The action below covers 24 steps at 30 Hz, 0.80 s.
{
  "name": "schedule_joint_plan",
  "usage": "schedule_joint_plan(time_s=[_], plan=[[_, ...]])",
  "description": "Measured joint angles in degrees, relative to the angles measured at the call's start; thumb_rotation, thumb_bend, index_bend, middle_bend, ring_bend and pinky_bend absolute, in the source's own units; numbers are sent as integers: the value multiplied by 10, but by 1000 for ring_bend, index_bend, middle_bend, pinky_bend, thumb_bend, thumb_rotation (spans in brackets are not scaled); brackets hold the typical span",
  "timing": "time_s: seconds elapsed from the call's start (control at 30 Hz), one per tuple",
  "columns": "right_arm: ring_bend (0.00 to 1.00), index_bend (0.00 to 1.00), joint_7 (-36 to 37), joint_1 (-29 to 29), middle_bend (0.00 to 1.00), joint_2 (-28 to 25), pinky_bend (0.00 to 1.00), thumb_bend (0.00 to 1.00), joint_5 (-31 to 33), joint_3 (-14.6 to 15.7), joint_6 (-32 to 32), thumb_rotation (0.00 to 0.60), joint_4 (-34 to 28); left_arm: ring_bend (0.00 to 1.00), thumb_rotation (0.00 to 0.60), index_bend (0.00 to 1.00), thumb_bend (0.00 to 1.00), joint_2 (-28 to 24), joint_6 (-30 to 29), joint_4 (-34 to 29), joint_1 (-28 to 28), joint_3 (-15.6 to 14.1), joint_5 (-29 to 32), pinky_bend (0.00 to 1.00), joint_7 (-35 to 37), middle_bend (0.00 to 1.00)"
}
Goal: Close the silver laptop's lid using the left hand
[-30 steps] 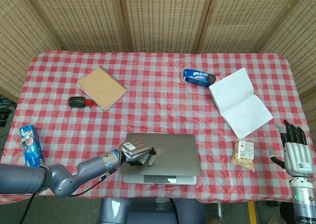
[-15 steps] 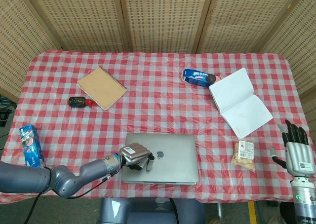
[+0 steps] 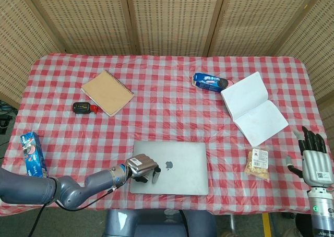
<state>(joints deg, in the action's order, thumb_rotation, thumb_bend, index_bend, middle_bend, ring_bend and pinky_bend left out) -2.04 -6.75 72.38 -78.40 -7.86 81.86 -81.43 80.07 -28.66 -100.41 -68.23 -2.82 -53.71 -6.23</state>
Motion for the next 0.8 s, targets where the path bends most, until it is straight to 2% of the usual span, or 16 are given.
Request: schedule_joint_plan(time_s=[0.33,0.47,0.5,0.6,0.67,0.8], plan=[[0,0,-2,0,0,-1,0,627,-1,1,-1,600,-6,387,600,481,1000,6,6,6,-2,-19,11,441,-12,380],[0,0,-2,1,0,-2,0,625,-7,2,5,600,-8,312,600,393,999,2,-8,1,6,-17,7,388,-9,289],[0,0,-2,1,0,-2,0,625,-9,2,6,600,-8,279,600,360,976,0,-13,-2,9,-16,5,364,-8,249],[0,0,-1,1,0,-3,0,623,-14,3,11,600,-10,150,600,219,793,-14,-39,-18,20,-11,-10,273,-7,92],[0,0,-1,2,0,-4,0,622,-16,4,13,600,-11,35,600,107,702,-29,-66,-34,29,-9,-23,172,-13,5],[0,0,-1,2,0,-5,0,618,-24,6,18,600,-16,0,600,6,597,-64,-132,-78,58,-7,-45,36,-19,0]])
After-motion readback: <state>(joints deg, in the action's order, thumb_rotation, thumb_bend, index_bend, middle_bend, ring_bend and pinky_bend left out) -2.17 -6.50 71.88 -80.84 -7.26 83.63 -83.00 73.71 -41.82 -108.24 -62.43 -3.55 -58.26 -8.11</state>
